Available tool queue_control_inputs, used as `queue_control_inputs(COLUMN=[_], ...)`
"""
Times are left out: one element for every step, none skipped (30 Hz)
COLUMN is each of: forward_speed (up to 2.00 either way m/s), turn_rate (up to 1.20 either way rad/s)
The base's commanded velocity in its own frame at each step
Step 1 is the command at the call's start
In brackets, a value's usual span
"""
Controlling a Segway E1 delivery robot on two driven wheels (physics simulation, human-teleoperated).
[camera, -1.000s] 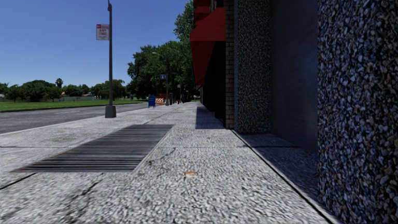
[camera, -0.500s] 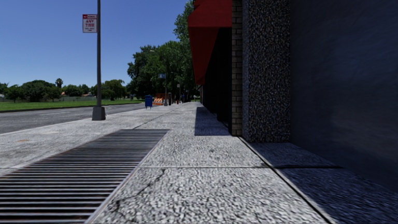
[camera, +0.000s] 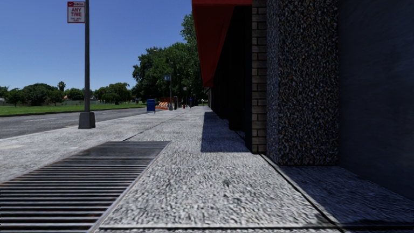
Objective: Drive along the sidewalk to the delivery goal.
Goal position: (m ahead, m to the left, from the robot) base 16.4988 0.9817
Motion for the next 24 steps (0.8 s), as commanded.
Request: queue_control_inputs(forward_speed=[2.00, 2.00, 2.00, 2.00, 2.00, 2.00, 2.00, 2.00, 2.00, 2.00, 2.00, 2.00, 2.00, 2.00, 2.00, 2.00, 2.00, 2.00, 2.00, 2.00, 2.00, 2.00, 2.00, 2.00], turn_rate=[0.05, 0.11, 0.11, 0.12, 0.13, 0.13, 0.13, 0.09, 0.00, 0.00, 0.00, 0.00, 0.00, 0.00, 0.00, 0.00, 0.00, 0.00, 0.00, 0.00, 0.00, 0.00, 0.00, 0.00])
